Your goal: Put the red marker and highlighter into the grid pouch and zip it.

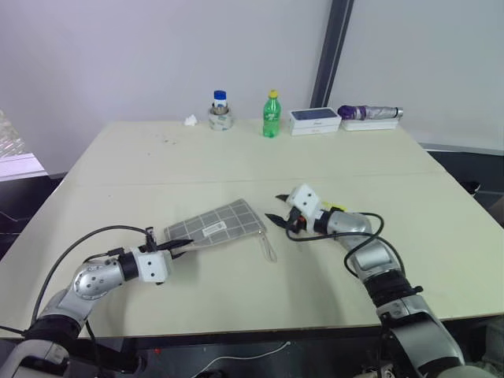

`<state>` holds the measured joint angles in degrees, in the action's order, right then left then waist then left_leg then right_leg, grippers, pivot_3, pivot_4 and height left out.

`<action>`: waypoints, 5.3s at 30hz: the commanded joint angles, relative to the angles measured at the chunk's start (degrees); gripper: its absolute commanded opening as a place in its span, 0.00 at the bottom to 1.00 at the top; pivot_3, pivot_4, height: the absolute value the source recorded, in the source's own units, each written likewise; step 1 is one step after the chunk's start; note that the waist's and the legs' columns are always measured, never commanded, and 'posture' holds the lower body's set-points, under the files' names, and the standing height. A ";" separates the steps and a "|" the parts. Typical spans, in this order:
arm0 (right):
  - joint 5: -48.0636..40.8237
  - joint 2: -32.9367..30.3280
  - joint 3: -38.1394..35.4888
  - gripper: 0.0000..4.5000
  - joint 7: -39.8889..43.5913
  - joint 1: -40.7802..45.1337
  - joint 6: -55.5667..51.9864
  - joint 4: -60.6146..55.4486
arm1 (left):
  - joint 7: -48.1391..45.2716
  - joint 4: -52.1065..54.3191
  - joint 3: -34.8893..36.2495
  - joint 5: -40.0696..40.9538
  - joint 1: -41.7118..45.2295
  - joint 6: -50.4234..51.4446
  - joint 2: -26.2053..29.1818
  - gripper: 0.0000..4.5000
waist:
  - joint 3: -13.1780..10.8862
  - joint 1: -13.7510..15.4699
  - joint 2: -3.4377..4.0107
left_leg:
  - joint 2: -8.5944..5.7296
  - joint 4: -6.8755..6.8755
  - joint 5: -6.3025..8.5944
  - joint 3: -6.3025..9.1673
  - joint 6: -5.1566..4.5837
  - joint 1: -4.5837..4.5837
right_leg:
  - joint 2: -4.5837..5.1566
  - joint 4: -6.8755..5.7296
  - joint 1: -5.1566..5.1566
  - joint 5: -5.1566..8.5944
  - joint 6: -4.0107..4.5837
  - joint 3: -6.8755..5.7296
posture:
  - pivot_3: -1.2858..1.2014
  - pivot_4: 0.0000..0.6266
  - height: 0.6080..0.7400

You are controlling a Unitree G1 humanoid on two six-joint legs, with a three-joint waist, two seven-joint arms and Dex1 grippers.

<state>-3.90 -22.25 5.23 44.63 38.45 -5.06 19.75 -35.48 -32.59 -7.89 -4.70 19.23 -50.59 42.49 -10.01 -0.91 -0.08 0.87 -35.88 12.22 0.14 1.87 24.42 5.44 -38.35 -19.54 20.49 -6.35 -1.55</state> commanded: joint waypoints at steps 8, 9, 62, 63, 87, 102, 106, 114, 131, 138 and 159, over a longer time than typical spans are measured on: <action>-6.28 0.70 2.29 0.99 -2.73 -13.33 -19.77 -24.34 | 10.12 13.61 6.09 -2.37 -9.18 12.41 -4.17 0.00 | 0.00 -0.07 -0.01 | 0.01 0.00 0.02 0.04 -0.02 -0.02 | -0.02 -0.02 0.04 0.00 0.00 -0.01 | 0.52 0.24 1.00; -6.50 2.08 2.63 0.99 -4.07 -13.47 -21.47 -24.70 | 10.54 14.35 5.92 -2.89 -9.69 12.88 -4.63 0.00 | 0.00 -0.06 -0.01 | 0.01 0.00 0.01 0.05 -0.02 -0.03 | -0.04 -0.03 0.02 0.00 0.01 0.00 | 0.52 0.24 1.00; 1.92 8.85 19.47 0.00 9.47 -0.40 -0.53 -16.64 | 12.21 26.68 3.00 -9.23 -4.25 28.96 -11.56 0.00 | -0.03 0.15 -0.09 | -0.10 0.06 -0.01 0.09 0.03 0.01 | -0.07 0.02 -0.03 0.00 0.00 -0.03 | 0.52 0.24 1.00; 2.08 8.76 19.61 0.00 10.06 -0.18 0.48 -16.44 | 12.19 26.79 2.78 -9.61 -4.08 28.99 -11.38 0.00 | -0.03 0.16 -0.09 | -0.10 0.06 -0.01 0.09 0.03 0.01 | -0.07 0.02 -0.02 0.00 0.00 -0.03 | 0.52 0.24 1.00; 3.47 4.99 16.95 0.78 14.16 -1.42 10.32 -11.42 | 13.18 28.05 2.50 -11.63 -5.21 29.36 -10.23 0.00 | -0.03 0.32 -0.10 | -0.07 0.05 -0.02 0.10 0.04 0.01 | -0.05 0.02 -0.01 0.00 0.00 -0.02 | 0.52 0.24 1.00; -19.42 1.37 -2.78 0.99 3.83 -22.09 -10.69 -33.37 | 13.38 27.31 4.95 -8.24 -6.86 29.54 -9.55 0.00 | -0.05 0.51 -0.14 | 0.00 0.15 -0.03 0.12 0.06 0.00 | -0.03 0.16 0.06 0.00 0.01 -0.04 | 0.52 0.24 1.00; -22.33 3.73 -8.09 0.99 -2.43 -29.10 -11.43 -36.42 | 13.22 26.53 4.90 -7.97 -6.65 29.27 -9.73 0.00 | -0.05 0.40 -0.15 | -0.02 0.14 -0.02 0.15 0.05 -0.01 | 0.00 0.19 0.11 0.00 0.01 -0.07 | 0.52 0.24 1.00; -14.27 4.48 -10.84 0.99 -13.19 -29.67 -5.98 -33.01 | 12.91 24.90 3.77 -8.82 -5.28 28.24 -9.96 0.00 | -0.06 0.24 -0.14 | -0.04 0.20 -0.03 0.13 0.06 -0.04 | -0.03 0.15 0.04 0.00 0.01 -0.03 | 0.52 0.24 1.00; -6.24 -7.32 -10.84 0.99 -12.59 -13.65 -5.23 -9.39 | 12.90 25.24 2.96 -9.43 -5.44 28.08 -10.13 0.00 | -0.06 0.28 -0.13 | -0.07 0.18 -0.03 0.08 0.05 -0.02 | 0.00 0.16 0.05 0.00 0.00 -0.03 | 0.52 0.24 1.00; -2.48 -13.39 -6.70 0.99 -2.14 1.84 -4.77 14.62 | 13.12 24.28 1.60 -9.76 -3.16 28.93 -12.32 0.00 | -0.06 0.19 -0.13 | -0.08 0.19 -0.04 0.00 0.06 -0.01 | -0.05 0.17 0.03 0.00 0.01 -0.01 | 0.52 0.24 1.00; 3.62 -11.88 -3.96 0.34 4.63 19.22 0.92 44.16 | 14.72 27.18 1.83 -10.24 -4.54 30.74 -12.93 0.00 | -0.07 0.17 -0.12 | -0.05 0.20 -0.06 -0.02 0.09 -0.01 | 0.00 0.20 0.04 0.00 0.01 0.00 | 0.52 0.24 1.00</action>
<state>-0.32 -33.80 1.91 49.03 55.71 -5.07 64.47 -21.42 -7.68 -7.02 -14.95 14.28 -19.89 29.51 -10.07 -0.74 -0.20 0.82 -35.68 12.16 0.13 1.98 24.41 5.44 -38.15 -19.50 20.49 -6.34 -1.56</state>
